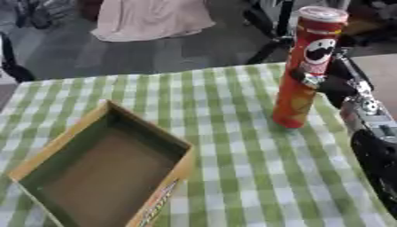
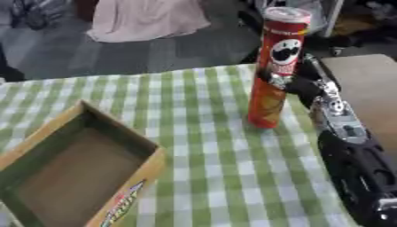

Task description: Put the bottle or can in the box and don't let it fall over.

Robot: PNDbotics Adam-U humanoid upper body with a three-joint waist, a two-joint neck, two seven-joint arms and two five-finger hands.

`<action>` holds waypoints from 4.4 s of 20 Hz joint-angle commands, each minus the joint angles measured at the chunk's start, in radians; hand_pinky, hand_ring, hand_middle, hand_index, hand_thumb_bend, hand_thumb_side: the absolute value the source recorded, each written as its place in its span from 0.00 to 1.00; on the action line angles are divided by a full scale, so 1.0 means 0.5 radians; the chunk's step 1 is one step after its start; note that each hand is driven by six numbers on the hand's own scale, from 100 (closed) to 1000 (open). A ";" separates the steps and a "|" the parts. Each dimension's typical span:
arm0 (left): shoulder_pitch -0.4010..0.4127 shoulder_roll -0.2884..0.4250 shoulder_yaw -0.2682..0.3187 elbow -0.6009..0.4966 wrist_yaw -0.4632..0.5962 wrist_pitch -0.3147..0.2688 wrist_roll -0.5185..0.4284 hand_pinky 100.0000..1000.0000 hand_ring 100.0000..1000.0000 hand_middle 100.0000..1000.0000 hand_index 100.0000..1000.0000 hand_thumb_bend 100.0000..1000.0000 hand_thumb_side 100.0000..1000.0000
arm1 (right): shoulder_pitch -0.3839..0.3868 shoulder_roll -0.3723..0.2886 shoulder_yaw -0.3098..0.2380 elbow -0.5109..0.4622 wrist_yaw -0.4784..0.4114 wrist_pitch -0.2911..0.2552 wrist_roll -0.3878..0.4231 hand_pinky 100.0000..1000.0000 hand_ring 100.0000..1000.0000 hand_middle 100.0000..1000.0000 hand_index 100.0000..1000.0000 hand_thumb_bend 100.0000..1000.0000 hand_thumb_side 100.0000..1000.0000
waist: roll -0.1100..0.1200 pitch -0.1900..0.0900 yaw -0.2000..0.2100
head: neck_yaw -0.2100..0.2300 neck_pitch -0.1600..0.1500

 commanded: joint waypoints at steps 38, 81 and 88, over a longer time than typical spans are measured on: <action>0.036 0.035 0.000 0.014 -0.008 0.018 0.007 1.00 0.61 0.63 0.74 0.00 0.83 | -0.275 0.129 0.354 -0.958 0.141 0.518 -0.333 0.00 0.18 0.47 0.07 0.11 0.00 | -0.017 -0.102 0.000 | -0.010 0.032; 0.011 0.060 -0.027 0.018 -0.009 0.032 -0.017 1.00 0.60 0.63 0.74 0.01 0.83 | -0.074 1.051 0.753 -0.703 0.193 0.633 -0.789 0.16 0.29 0.69 0.10 0.22 0.00 | -0.075 -0.156 0.081 | -0.108 0.172; 0.012 0.058 -0.024 0.017 -0.008 0.032 -0.011 1.00 0.60 0.63 0.74 0.01 0.84 | -0.043 1.050 0.794 -0.551 0.236 0.527 -0.733 0.43 0.73 1.00 0.32 0.51 0.00 | -0.077 -0.152 0.076 | -0.104 0.160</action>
